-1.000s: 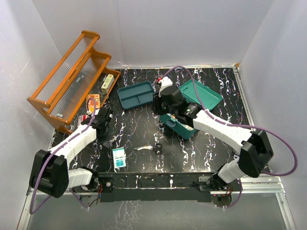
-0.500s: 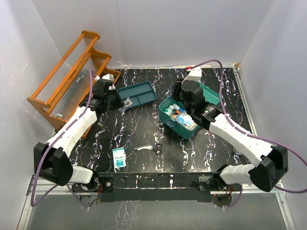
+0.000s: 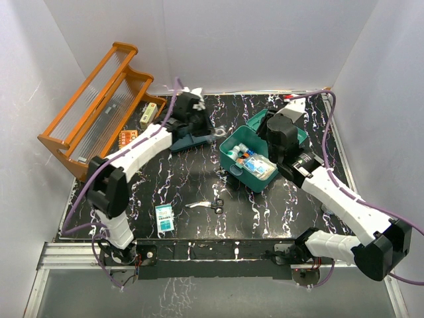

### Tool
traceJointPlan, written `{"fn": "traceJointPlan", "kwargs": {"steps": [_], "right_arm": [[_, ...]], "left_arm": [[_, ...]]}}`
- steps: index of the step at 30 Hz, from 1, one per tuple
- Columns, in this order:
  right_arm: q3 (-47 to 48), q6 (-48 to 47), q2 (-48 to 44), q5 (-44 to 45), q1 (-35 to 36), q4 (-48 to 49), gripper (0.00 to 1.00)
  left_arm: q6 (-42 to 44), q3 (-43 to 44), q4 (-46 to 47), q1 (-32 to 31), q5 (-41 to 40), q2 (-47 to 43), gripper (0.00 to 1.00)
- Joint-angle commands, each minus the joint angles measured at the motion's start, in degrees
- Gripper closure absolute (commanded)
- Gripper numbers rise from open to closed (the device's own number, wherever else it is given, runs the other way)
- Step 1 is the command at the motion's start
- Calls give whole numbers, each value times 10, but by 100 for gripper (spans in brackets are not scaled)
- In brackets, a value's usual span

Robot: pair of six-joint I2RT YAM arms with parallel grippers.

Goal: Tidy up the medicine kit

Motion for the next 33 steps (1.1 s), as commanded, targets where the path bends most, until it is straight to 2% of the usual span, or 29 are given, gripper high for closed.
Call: {"fn": "traceJointPlan", "kwargs": {"steps": [1, 4, 6, 9, 13, 17, 22, 27, 33], "right_arm": [[-10, 0, -27, 28, -28, 3, 69], [-16, -4, -35, 15, -50, -2, 69], [-17, -6, -38, -1, -63, -2, 69], [-15, -40, -33, -90, -79, 6, 69], [7, -53, 18, -221, -88, -14, 66], [35, -55, 87, -306, -88, -42, 56], [77, -9, 163, -298, -88, -90, 54], [79, 88, 208, -258, -87, -110, 55], [96, 165, 271, -266, -82, -121, 54]], "left_arm": [[40, 66, -13, -21, -5, 16, 91], [44, 87, -13, -32, -6, 36, 91], [40, 96, -25, -38, -36, 44, 92], [25, 99, -54, -39, -85, 47, 92], [27, 74, -52, -38, -90, 26, 86], [20, 44, -55, -29, -117, 1, 79], [3, 6, -67, 2, -131, -28, 77], [-4, -30, -74, 40, -125, -55, 75], [-3, -60, -83, 75, -112, -79, 73]]}}
